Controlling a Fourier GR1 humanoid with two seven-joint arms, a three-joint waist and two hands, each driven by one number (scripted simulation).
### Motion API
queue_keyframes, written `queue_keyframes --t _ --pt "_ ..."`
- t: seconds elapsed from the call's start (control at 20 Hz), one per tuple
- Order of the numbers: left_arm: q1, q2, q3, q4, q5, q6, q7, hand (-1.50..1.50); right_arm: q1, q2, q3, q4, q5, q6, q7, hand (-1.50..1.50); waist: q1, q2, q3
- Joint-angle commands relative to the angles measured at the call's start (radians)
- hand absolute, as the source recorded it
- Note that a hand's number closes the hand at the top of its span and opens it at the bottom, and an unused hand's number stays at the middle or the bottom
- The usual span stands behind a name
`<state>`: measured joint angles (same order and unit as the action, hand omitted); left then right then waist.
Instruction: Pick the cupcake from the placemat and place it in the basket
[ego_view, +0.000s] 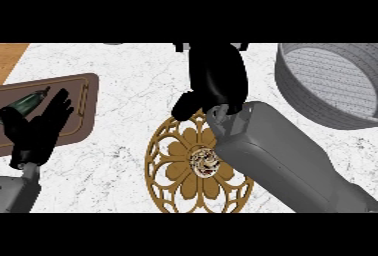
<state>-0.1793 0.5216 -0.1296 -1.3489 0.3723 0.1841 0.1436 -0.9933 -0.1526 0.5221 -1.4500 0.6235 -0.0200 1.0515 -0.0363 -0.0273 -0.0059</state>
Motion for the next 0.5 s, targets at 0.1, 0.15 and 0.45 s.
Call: queue_keyframes --t 0.1,0.15,0.45 --pt "-0.005 -0.019 -0.007 0.011 -0.021 0.018 -0.006 0.0 -0.121 -0.016 -0.102 -0.068 -0.159 0.333 0.294 -1.5 -0.006 0.006 0.004" --pt "-0.005 -0.01 -0.002 -0.002 -0.016 0.012 0.001 0.0 -0.122 -0.007 -0.11 -0.05 -0.213 0.376 0.299 -1.5 -0.002 0.004 0.004" --pt "0.016 -0.001 0.025 0.015 -0.001 -0.01 -0.01 0.0 -0.085 -0.043 -0.172 -0.178 -0.41 0.434 0.397 -1.5 -0.016 0.002 0.005"
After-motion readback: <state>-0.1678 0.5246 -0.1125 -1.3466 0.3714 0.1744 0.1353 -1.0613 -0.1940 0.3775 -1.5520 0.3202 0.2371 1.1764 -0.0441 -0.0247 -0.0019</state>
